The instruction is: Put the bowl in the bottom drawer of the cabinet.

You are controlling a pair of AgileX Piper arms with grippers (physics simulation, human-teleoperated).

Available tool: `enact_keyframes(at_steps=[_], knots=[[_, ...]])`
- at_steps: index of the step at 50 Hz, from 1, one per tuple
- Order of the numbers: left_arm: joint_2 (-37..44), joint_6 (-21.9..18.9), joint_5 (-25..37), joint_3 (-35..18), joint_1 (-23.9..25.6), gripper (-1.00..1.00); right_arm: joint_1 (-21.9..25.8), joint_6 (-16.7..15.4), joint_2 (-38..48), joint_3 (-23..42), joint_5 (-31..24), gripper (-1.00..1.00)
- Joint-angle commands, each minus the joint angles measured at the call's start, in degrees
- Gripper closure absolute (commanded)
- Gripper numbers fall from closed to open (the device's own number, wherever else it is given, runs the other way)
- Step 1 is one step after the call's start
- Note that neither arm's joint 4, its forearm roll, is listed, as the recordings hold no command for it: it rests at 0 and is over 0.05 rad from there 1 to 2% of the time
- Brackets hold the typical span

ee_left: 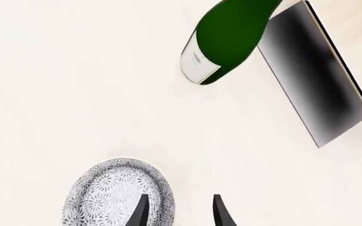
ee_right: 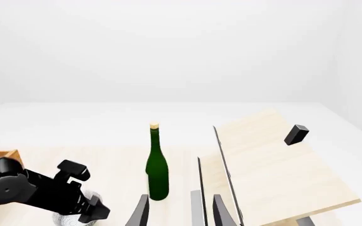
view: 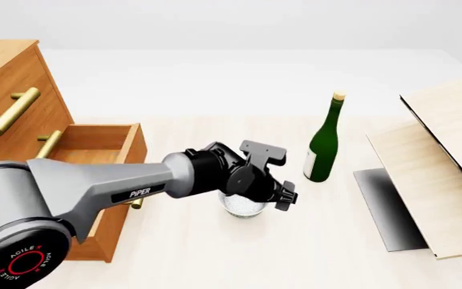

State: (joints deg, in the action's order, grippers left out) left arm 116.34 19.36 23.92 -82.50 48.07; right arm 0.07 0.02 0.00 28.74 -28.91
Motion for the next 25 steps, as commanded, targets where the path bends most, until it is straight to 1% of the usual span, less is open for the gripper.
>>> enact_keyframes(at_steps=[1,3,18,25], knots=[[0.1,0.7,-1.3,1.6,-0.5,-1.00,0.0,0.0,0.0,0.0,0.0,-1.00],[0.6,0.1,-1.0,1.2,-0.8,-1.00,0.0,0.0,0.0,0.0,0.0,-1.00],[1.9,-0.2,-0.7,0.2,-2.4,-1.00,0.0,0.0,0.0,0.0,0.0,-1.00],[2.2,0.4,-1.4,0.7,-2.4,-1.00,0.0,0.0,0.0,0.0,0.0,-1.00]])
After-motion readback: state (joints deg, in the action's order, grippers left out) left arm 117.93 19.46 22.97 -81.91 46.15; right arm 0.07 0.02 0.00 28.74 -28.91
